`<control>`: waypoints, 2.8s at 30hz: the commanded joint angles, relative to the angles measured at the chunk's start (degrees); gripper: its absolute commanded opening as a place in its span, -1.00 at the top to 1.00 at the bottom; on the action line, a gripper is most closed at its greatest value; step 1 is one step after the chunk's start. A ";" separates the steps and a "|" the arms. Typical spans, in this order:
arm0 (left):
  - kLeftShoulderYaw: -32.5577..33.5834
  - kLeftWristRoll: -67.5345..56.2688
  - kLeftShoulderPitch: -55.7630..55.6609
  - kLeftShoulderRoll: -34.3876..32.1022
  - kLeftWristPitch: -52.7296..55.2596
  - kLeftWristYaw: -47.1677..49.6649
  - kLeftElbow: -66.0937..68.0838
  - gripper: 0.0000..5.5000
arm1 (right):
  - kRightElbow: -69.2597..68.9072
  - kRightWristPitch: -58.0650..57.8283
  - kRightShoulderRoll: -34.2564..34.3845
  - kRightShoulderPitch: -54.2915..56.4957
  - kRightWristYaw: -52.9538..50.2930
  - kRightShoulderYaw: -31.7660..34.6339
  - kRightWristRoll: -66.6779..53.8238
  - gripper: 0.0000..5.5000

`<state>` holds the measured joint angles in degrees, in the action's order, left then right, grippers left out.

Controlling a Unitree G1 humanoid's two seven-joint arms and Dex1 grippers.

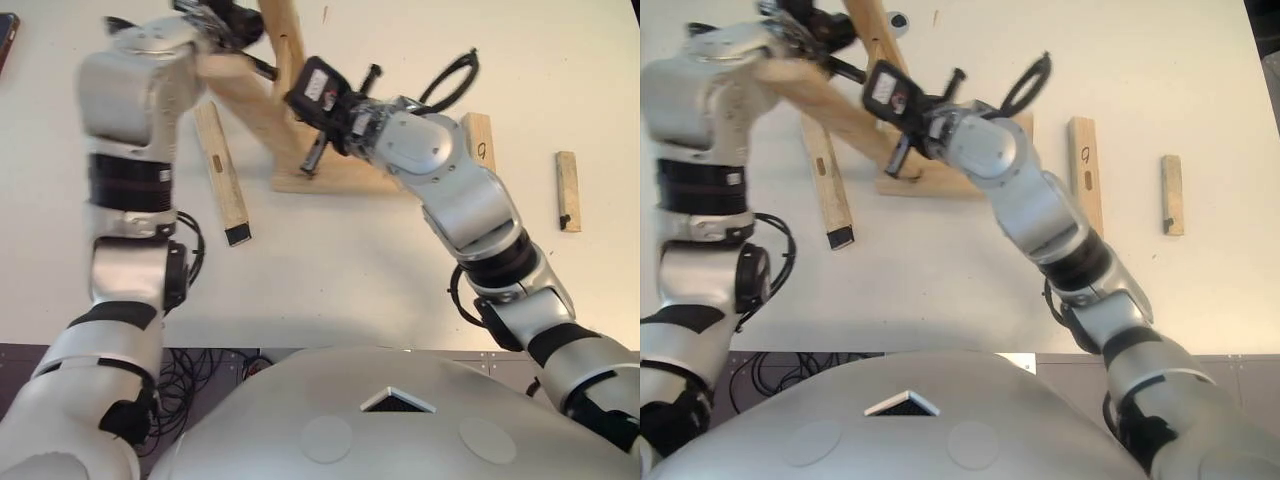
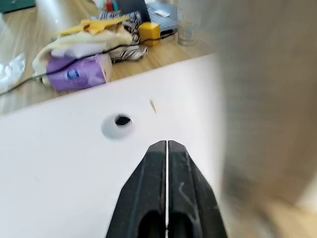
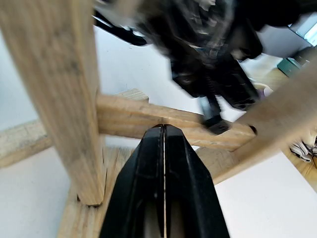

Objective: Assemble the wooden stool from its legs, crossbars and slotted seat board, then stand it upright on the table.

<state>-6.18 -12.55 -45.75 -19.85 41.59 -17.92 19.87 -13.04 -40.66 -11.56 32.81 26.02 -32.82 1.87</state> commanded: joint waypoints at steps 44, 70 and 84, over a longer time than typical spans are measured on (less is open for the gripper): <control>-12.83 0.53 19.82 -0.16 10.01 -8.19 -9.84 1.00 | 25.41 14.37 -11.79 -8.83 20.86 6.53 10.59 1.00; 12.88 -1.15 43.78 10.35 9.29 12.10 -41.27 1.00 | 47.83 -0.41 -39.02 -8.48 27.74 36.78 -5.33 -0.22; 10.77 -0.58 39.44 8.83 7.36 10.47 -36.54 1.00 | 54.97 3.80 -34.03 -10.57 21.77 35.50 -5.91 -0.05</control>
<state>4.83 -13.58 -5.07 -11.11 49.57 -7.50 -17.41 39.41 -36.59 -47.62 23.46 48.20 4.23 -5.04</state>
